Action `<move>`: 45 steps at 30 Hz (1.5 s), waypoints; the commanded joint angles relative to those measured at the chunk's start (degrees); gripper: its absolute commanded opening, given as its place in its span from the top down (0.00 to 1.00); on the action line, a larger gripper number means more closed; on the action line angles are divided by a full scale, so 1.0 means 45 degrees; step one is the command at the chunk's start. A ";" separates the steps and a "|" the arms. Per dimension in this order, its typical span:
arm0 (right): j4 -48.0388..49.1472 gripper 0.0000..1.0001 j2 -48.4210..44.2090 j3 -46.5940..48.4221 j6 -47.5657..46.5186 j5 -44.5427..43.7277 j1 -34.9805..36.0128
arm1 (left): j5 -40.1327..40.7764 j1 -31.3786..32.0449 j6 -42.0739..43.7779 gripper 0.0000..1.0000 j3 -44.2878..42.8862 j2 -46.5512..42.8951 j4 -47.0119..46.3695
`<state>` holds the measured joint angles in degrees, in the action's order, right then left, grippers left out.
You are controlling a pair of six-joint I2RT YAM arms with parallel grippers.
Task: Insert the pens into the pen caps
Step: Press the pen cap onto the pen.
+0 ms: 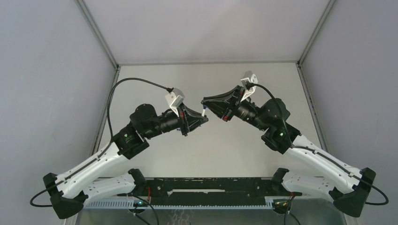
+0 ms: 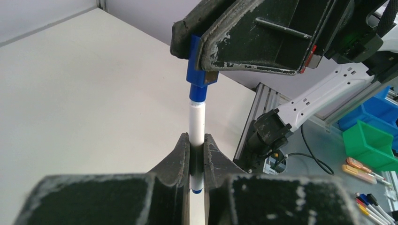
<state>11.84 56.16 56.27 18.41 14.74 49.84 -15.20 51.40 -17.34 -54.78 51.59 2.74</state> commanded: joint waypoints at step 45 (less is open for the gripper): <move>-0.2572 1.00 0.1913 -0.4043 0.0621 -0.0288 0.3705 | 0.0705 -0.2049 -0.0178 1.00 -0.1075 -0.1219 -0.4549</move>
<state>25.65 58.89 44.97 20.82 -2.33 59.88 -20.27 45.45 -16.56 -54.78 49.17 14.72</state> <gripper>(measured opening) 0.202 0.121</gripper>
